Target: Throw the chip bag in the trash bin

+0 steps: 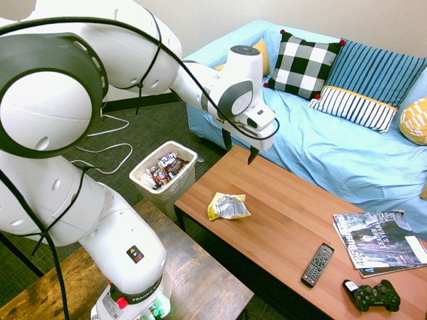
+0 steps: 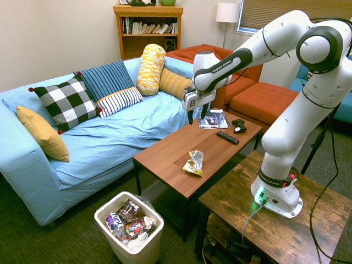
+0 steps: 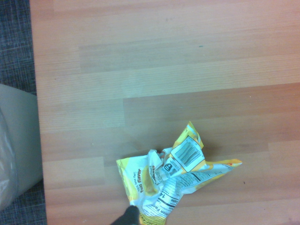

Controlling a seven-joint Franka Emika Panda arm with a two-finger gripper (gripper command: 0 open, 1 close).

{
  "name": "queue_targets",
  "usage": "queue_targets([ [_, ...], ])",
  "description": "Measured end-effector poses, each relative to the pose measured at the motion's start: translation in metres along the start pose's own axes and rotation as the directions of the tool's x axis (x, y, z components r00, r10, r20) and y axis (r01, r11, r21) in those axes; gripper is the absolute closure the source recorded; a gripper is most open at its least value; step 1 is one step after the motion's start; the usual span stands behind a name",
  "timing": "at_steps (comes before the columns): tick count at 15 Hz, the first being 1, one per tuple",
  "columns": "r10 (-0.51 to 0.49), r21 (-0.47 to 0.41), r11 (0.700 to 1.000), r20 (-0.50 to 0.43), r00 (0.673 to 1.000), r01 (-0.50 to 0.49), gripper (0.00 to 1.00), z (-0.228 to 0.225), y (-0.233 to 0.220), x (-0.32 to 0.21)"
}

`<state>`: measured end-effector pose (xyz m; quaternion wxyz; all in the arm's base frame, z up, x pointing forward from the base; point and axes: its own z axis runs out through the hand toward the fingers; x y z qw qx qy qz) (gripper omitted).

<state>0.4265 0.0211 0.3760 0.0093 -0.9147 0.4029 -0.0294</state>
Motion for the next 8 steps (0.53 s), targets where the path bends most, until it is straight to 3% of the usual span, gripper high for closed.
queue_targets([
  [4, 0.023, -0.024, 0.999, 0.024, 0.999, -0.022, 0.0, 0.011, 0.0, -0.001],
  [8, 0.165, -0.095, 0.983, 0.112, 0.98, -0.154, 0.0, 0.073, -0.001, 0.0],
])
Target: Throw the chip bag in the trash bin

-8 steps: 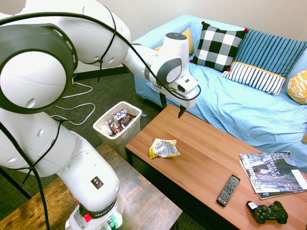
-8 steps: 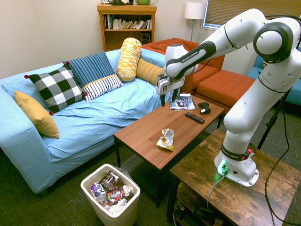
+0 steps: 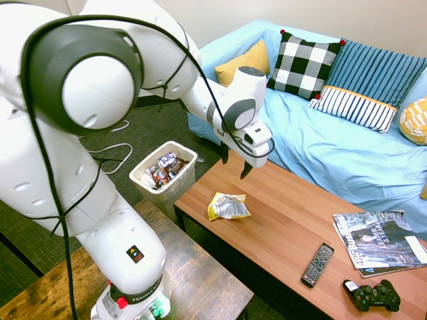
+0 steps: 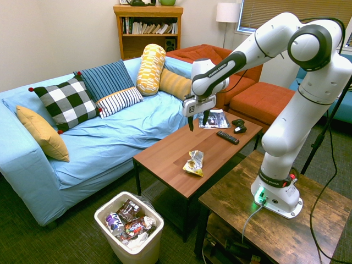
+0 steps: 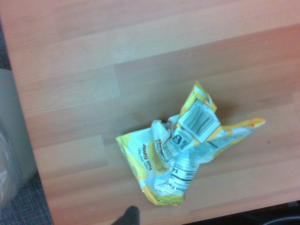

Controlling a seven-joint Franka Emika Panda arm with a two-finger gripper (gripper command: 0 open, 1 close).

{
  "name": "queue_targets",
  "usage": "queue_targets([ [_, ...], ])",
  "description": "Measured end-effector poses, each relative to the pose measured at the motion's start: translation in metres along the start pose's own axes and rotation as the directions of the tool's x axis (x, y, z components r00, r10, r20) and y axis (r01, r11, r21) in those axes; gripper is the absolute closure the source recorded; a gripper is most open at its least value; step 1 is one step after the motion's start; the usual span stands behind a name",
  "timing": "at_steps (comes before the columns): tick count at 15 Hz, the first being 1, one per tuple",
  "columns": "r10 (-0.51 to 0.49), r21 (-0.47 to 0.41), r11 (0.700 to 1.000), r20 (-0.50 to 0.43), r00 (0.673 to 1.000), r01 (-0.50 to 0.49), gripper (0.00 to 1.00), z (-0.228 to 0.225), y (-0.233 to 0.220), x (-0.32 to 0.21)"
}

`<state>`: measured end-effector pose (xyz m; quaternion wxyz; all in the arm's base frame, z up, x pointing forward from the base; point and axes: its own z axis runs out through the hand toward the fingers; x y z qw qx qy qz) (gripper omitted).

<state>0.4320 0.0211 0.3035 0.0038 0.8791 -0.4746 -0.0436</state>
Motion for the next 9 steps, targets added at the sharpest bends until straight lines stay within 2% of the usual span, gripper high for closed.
queue_targets([
  [5, 0.226, -0.077, 0.972, 0.067, 0.972, -0.221, 0.0, 0.09, -0.02, 0.019],
  [9, 0.31, -0.132, 0.945, 0.079, 0.948, -0.298, 0.0, 0.14, -0.028, 0.024],
])
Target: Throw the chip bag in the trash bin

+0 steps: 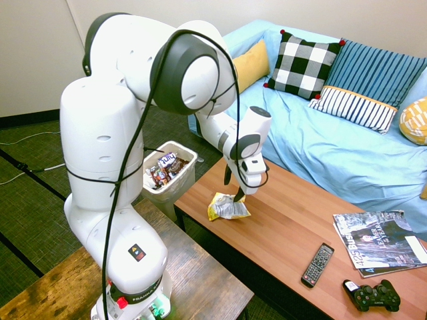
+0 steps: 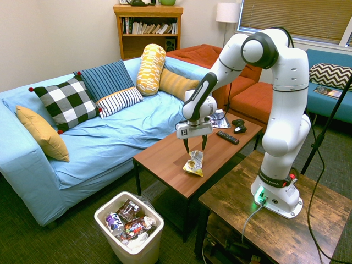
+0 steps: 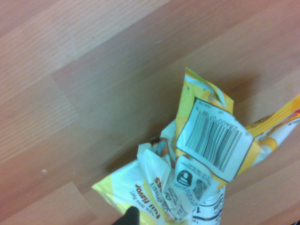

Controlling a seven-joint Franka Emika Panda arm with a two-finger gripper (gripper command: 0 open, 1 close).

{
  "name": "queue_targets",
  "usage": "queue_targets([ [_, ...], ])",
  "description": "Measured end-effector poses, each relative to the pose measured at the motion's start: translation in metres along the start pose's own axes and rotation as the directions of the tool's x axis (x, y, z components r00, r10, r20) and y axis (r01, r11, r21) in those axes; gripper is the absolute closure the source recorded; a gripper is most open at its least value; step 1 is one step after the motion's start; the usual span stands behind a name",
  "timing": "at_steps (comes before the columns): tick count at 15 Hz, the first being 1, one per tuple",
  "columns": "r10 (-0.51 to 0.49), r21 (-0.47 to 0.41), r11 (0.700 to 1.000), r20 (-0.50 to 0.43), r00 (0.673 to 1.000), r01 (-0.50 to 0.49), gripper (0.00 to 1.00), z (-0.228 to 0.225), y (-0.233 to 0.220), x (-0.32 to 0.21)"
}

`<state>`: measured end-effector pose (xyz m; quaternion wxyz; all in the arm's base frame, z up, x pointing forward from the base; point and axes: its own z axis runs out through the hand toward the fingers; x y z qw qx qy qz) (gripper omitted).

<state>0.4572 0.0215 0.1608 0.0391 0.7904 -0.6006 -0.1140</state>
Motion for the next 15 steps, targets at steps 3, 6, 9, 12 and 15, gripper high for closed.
queue_targets([
  [3, 0.013, -0.028, 1.0, 0.004, 1.0, -0.013, 0.0, 0.03, -0.014, 0.001],
  [6, 0.035, -0.028, 0.999, 0.0, 0.999, -0.035, 1.0, 0.04, -0.021, 0.012],
  [9, 0.052, -0.03, 0.998, 0.003, 0.999, -0.052, 1.0, 0.044, -0.022, 0.017],
  [12, 0.054, -0.025, 0.998, 0.001, 0.999, -0.054, 1.0, 0.042, -0.023, 0.018],
  [15, 0.049, -0.02, 0.999, -0.001, 0.999, -0.049, 1.0, 0.04, -0.026, 0.017],
])
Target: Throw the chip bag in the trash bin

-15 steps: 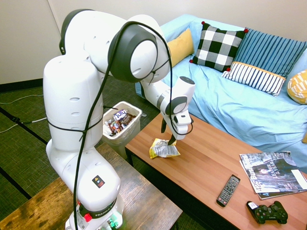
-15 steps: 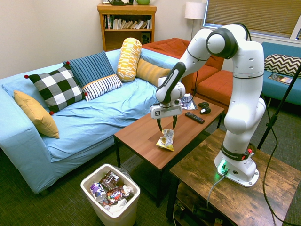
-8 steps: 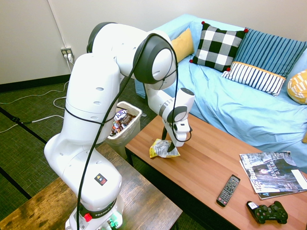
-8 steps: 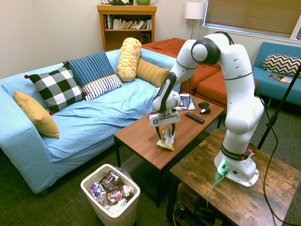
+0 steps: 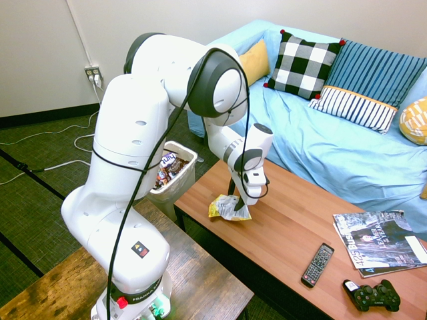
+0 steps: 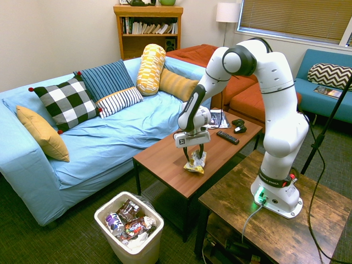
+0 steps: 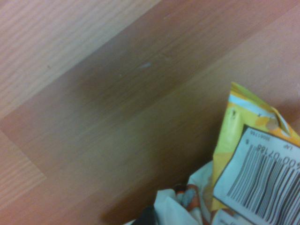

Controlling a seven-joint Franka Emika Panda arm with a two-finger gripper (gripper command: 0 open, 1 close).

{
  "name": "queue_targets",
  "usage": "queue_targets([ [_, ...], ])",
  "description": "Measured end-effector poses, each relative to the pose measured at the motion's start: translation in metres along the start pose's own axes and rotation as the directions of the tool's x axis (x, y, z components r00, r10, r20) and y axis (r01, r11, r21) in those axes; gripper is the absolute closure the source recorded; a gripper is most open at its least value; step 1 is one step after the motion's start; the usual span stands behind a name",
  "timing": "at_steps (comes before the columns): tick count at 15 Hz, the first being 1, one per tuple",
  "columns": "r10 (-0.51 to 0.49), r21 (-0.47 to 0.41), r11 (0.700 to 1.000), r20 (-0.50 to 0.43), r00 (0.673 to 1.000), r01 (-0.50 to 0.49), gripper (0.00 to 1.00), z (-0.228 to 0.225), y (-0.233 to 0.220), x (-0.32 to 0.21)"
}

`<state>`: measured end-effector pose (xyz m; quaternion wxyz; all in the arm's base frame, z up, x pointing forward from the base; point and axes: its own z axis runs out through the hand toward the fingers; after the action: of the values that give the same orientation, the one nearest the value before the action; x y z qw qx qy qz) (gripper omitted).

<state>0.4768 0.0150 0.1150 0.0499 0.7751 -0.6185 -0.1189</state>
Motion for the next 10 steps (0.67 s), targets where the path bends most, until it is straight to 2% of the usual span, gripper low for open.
queue_targets([
  [10, -0.012, 0.01, 1.0, 0.01, 1.0, 0.012, 1.0, 0.0002, 0.0019, 0.0023],
])
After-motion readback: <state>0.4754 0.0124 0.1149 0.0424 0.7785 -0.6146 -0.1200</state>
